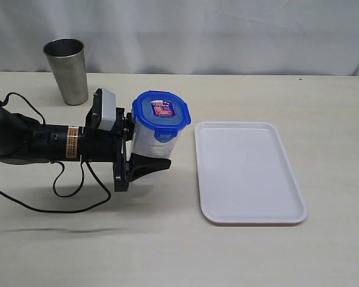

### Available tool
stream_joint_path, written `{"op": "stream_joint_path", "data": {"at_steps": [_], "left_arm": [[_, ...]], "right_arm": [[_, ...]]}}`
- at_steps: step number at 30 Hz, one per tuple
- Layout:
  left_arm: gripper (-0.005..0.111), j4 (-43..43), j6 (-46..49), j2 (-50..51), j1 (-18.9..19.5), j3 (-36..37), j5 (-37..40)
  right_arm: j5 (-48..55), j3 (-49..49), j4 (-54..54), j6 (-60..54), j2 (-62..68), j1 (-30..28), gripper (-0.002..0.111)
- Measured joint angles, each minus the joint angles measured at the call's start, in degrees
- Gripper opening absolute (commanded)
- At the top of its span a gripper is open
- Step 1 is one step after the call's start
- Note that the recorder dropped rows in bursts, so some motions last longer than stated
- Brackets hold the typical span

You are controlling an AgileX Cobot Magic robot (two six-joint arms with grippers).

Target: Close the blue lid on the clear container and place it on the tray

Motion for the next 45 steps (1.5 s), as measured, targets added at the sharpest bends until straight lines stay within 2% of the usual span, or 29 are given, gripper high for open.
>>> {"op": "stream_joint_path", "data": {"at_steps": [10, 13, 16, 22, 30, 34, 39, 45], "left_arm": [[0.0, 0.1, 0.0, 0.0, 0.0, 0.0, 0.0], [0.0, 0.1, 0.0, 0.0, 0.0, 0.0, 0.0], [0.0, 0.1, 0.0, 0.0, 0.0, 0.0, 0.0], [0.0, 0.1, 0.0, 0.0, 0.0, 0.0, 0.0], [0.0, 0.1, 0.0, 0.0, 0.0, 0.0, 0.0], [0.0, 0.1, 0.0, 0.0, 0.0, 0.0, 0.0], [0.0, 0.2, 0.0, 0.0, 0.0, 0.0, -0.1], [0.0, 0.2, 0.0, 0.0, 0.0, 0.0, -0.1]], "right_arm": [[-0.2, 1.7, 0.0, 0.0, -0.6, 0.0, 0.005], [-0.2, 3.3, 6.1, 0.0, -0.7, -0.2, 0.005], [-0.2, 5.3, 17.6, 0.0, -0.7, -2.6, 0.005], [-0.2, 9.0, 25.4, 0.0, -0.7, -13.9, 0.005], [-0.2, 10.9, 39.9, 0.1, -1.0, -35.4, 0.005], [-0.2, 10.9, 41.3, 0.1, -3.8, -44.5, 0.005], [-0.4, 10.9, 41.8, 0.1, -4.5, -51.1, 0.005], [-0.5, 13.2, 42.2, 0.1, -4.5, -52.9, 0.005]]}}
